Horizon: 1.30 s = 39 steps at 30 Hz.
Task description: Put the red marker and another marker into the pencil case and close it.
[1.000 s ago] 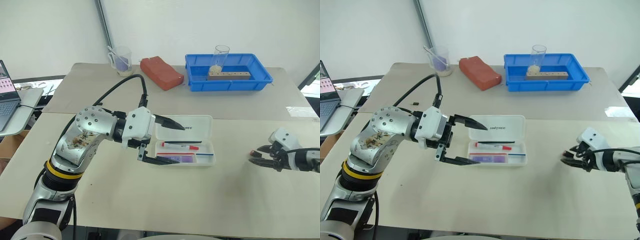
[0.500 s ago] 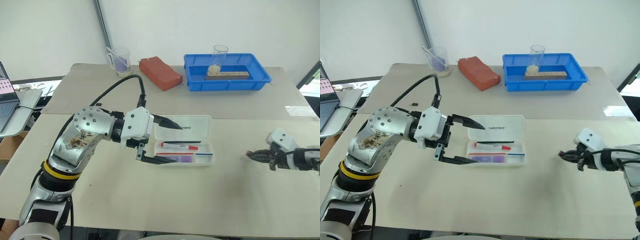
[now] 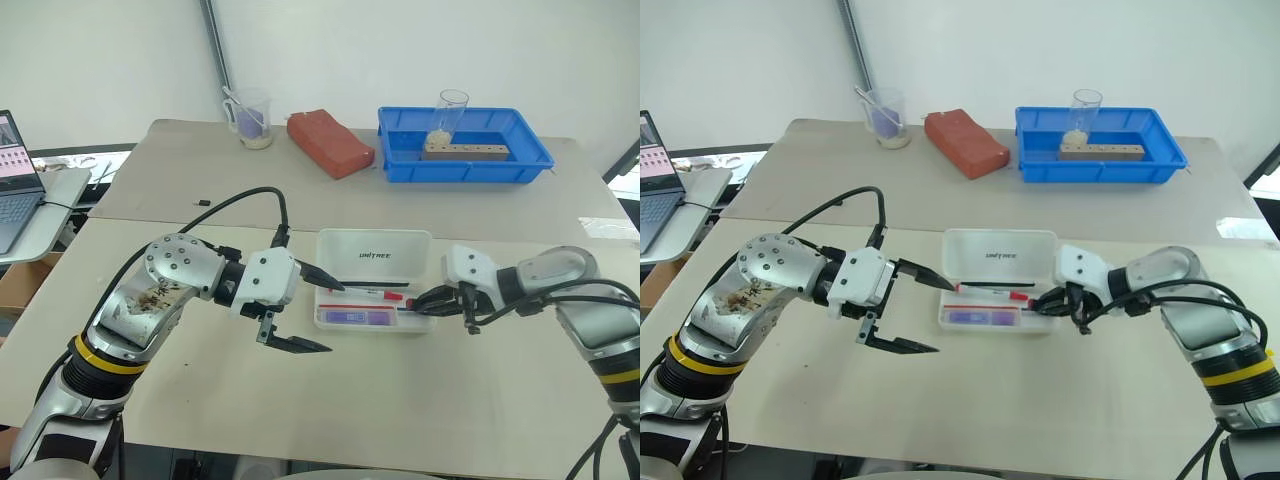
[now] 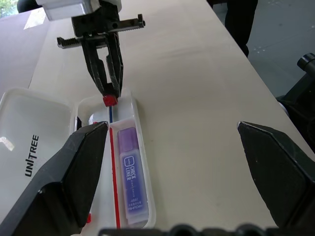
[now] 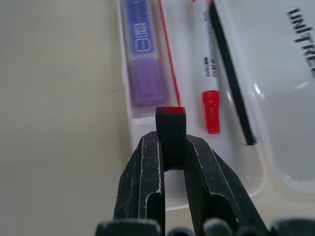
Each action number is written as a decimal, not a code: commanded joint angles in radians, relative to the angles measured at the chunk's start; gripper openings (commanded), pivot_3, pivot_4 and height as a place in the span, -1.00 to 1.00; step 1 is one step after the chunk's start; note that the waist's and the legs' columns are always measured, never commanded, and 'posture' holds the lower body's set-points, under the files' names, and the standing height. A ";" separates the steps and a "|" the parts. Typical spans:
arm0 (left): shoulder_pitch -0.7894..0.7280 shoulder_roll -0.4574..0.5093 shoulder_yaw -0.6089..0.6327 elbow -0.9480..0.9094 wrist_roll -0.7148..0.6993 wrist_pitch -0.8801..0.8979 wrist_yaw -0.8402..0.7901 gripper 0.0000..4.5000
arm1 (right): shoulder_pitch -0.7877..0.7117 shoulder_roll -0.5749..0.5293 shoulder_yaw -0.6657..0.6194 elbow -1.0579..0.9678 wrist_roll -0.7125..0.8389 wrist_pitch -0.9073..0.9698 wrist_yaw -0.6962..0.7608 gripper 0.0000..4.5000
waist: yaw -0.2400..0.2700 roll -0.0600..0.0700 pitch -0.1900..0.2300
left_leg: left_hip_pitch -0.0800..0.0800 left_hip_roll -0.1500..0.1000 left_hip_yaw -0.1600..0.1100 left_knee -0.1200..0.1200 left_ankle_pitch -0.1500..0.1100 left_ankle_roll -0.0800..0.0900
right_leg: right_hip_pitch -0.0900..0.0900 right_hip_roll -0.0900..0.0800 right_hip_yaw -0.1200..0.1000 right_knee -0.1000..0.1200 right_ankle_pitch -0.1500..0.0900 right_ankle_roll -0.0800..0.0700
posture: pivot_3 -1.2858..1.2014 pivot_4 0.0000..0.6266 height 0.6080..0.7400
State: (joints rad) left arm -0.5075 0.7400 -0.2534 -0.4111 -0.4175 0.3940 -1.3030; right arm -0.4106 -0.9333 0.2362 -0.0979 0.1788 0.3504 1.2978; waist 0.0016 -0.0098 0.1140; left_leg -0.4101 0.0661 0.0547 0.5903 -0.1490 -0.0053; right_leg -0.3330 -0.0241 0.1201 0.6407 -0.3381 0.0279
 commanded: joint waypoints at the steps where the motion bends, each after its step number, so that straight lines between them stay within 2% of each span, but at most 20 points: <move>1: 0.002 0.013 0.023 -0.041 -0.014 0.009 0.012 1.00 | -0.024 0.000 0.004 0.022 -0.023 -0.046 0.016 -0.90 | -0.003 0.000 0.000 | 0.000 0.000 0.000 0.000 0.000 0.000 | 0.000 0.001 0.000 0.000 0.000 0.000 | 0.03 -0.52 1.00; 9: 0.016 0.016 0.029 -0.066 -0.022 0.029 0.039 1.00 | -0.058 0.031 0.035 0.078 -0.064 -0.083 0.035 -0.90 | -0.015 0.000 0.000 | 0.001 0.001 -0.001 -0.001 0.000 0.000 | 0.000 0.001 0.000 0.001 0.000 -0.001 | 0.03 -0.52 1.00; 11: 0.015 0.018 0.028 -0.066 -0.023 0.030 0.040 1.00 | -0.064 0.035 0.034 0.084 -0.065 -0.079 0.038 -0.43 | -0.014 0.000 0.000 | 0.001 0.001 -0.001 -0.001 0.000 0.000 | 0.000 0.001 0.000 0.001 0.000 -0.001 | 0.03 -0.52 1.00; 17: 0.017 0.030 0.030 -0.062 -0.028 0.032 0.036 1.00 | -0.061 0.028 -0.006 0.058 -0.027 -0.025 0.040 0.49 | -0.014 0.000 0.000 | 0.001 0.001 0.000 -0.001 0.000 0.000 | 0.000 0.001 0.000 0.001 0.000 -0.001 | 0.03 -0.52 1.00; 20: 0.000 0.036 0.052 0.006 -0.017 0.033 0.049 1.00 | -0.043 0.012 -0.089 -0.043 0.053 0.087 0.009 0.93 | -0.014 0.001 0.000 | 0.000 0.001 0.000 -0.001 0.000 0.000 | 0.000 0.001 0.000 0.001 0.000 -0.001 | 0.03 -0.52 1.00; 22: -0.023 0.018 0.083 0.085 -0.014 0.050 0.092 1.00 | -0.018 0.021 -0.165 -0.146 0.120 0.192 -0.051 0.99 | -0.013 0.001 0.001 | 0.000 0.001 -0.001 -0.001 0.000 0.000 | 0.000 0.001 0.000 0.001 0.000 -0.001 | 0.03 -0.52 1.00; 26: -0.101 -0.093 0.187 0.306 -0.026 0.122 0.282 1.00 | 0.018 0.066 -0.321 -0.350 0.236 0.415 -0.223 0.99 | -0.009 0.001 0.000 | 0.000 0.001 -0.002 -0.001 0.000 0.000 | 0.000 0.001 -0.001 0.001 0.000 0.000 | 0.03 -0.52 1.00; 27: -0.119 -0.117 0.208 0.352 -0.025 0.137 0.322 0.75 | 0.021 0.075 -0.344 -0.386 0.253 0.456 -0.261 1.00 | -0.008 0.001 0.001 | 0.000 0.001 -0.002 -0.001 0.000 0.000 | 0.000 0.001 -0.001 0.002 0.000 0.000 | 0.03 -0.52 1.00; 28: -0.137 -0.141 0.228 0.404 -0.020 0.143 0.356 0.61 | 0.017 0.085 -0.368 -0.423 0.275 0.501 -0.300 1.00 | -0.010 0.001 0.001 | 0.000 0.001 -0.003 -0.001 0.000 0.000 | 0.000 0.001 -0.001 0.002 0.000 0.000 | 0.03 -0.52 1.00; 31: -0.197 -0.206 0.255 0.571 0.013 0.143 0.450 0.01 | -0.024 0.117 -0.416 -0.511 0.343 0.624 -0.405 1.00 | -0.014 0.001 0.001 | -0.001 0.000 -0.003 -0.001 0.000 0.000 | -0.001 0.001 -0.001 0.002 0.000 0.000 | 0.03 -0.52 1.00; 35: -0.264 -0.263 0.242 0.739 0.052 0.110 0.472 -0.87 | -0.078 0.135 -0.423 -0.576 0.397 0.716 -0.494 1.00 | -0.014 0.001 0.001 | -0.001 0.000 -0.003 -0.002 0.000 0.000 | -0.002 0.002 -0.001 0.002 0.000 0.000 | 0.03 -0.52 1.00; 36: -0.279 -0.276 0.233 0.777 0.062 0.100 0.464 -0.97 | -0.092 0.137 -0.424 -0.588 0.412 0.737 -0.512 1.00 | -0.014 0.000 0.001 | -0.002 0.000 -0.003 -0.002 0.000 0.000 | -0.003 0.002 -0.001 0.002 0.000 0.000 | 0.03 -0.52 1.00; 39: -0.325 -0.311 0.198 0.890 0.106 0.073 0.441 -0.97 | -0.105 0.136 -0.426 -0.619 0.451 0.780 -0.553 1.00 | -0.011 0.000 0.001 | -0.004 0.000 -0.003 -0.002 0.000 0.000 | -0.004 0.001 -0.001 0.002 0.000 0.000 | 0.03 -0.52 1.00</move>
State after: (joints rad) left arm -0.7945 0.4335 -0.0439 0.4562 -0.3298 0.4961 -0.8463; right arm -0.4986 -0.7941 -0.1586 -0.6784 0.6054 1.1104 0.7700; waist -0.0096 -0.0097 0.1148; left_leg -0.4144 0.0659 0.0515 0.5888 -0.1489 -0.0054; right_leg -0.3368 -0.0226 0.1187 0.6421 -0.3382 0.0276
